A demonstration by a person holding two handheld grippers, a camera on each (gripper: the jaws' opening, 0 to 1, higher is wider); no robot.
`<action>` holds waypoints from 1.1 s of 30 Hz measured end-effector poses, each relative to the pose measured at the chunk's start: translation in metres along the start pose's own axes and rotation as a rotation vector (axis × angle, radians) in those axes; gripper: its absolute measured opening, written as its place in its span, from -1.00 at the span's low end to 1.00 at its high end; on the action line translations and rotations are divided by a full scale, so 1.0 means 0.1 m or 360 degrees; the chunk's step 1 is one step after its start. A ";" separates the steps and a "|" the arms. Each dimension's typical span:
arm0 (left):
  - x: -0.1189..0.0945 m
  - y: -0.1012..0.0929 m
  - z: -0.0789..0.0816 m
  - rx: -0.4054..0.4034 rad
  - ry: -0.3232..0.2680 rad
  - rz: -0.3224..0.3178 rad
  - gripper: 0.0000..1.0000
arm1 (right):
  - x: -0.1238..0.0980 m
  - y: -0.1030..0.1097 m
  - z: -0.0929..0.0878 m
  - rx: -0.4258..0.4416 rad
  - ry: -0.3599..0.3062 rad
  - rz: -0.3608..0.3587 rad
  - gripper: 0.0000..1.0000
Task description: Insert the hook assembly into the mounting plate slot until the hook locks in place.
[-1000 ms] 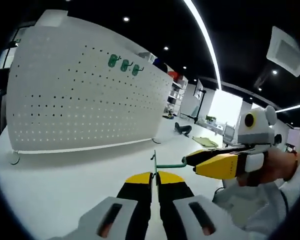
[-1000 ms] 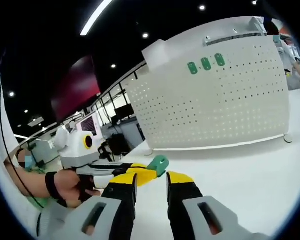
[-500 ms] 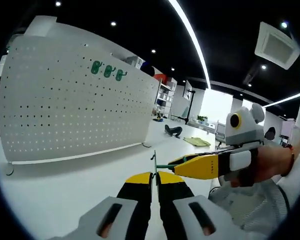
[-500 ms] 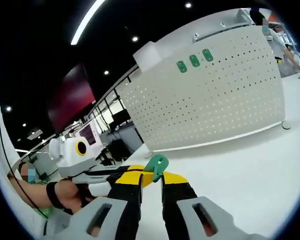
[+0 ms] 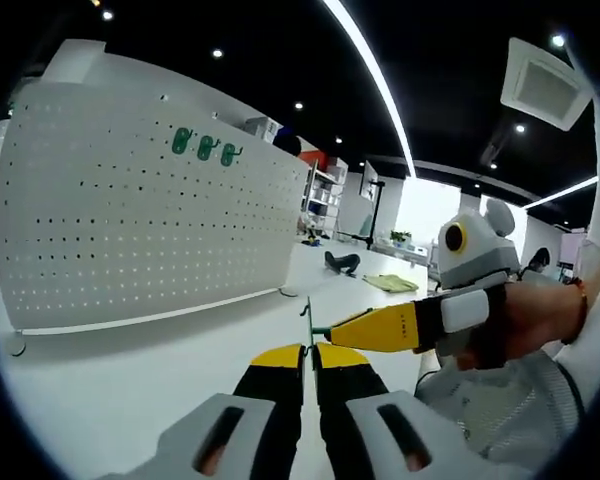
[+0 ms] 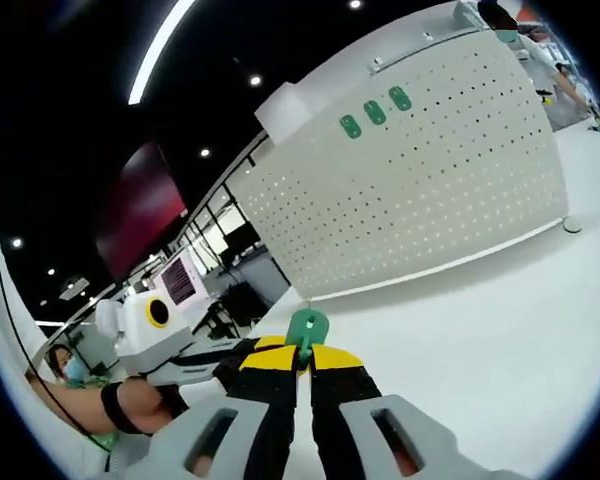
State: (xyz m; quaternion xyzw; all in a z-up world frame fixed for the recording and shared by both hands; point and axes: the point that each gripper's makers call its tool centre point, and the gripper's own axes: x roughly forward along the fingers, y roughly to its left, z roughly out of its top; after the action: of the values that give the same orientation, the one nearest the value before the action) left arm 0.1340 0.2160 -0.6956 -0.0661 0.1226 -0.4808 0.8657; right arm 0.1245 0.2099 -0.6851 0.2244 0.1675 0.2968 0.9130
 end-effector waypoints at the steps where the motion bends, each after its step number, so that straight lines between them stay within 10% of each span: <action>1: 0.00 0.00 0.00 0.0002 -0.0001 0.0002 -0.92 | 0.00 0.00 0.00 0.0001 -0.0001 0.0000 -0.95; 33: -0.42 0.08 0.00 0.0038 0.0038 0.0165 -0.65 | 0.14 0.20 0.14 -0.0250 -0.0007 -0.0051 -0.97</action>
State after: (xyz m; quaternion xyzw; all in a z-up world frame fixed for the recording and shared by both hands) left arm 0.1189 0.2562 -0.6907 -0.0435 0.1305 -0.4375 0.8886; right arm 0.1327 0.2285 -0.6655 0.1502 0.1452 0.2939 0.9327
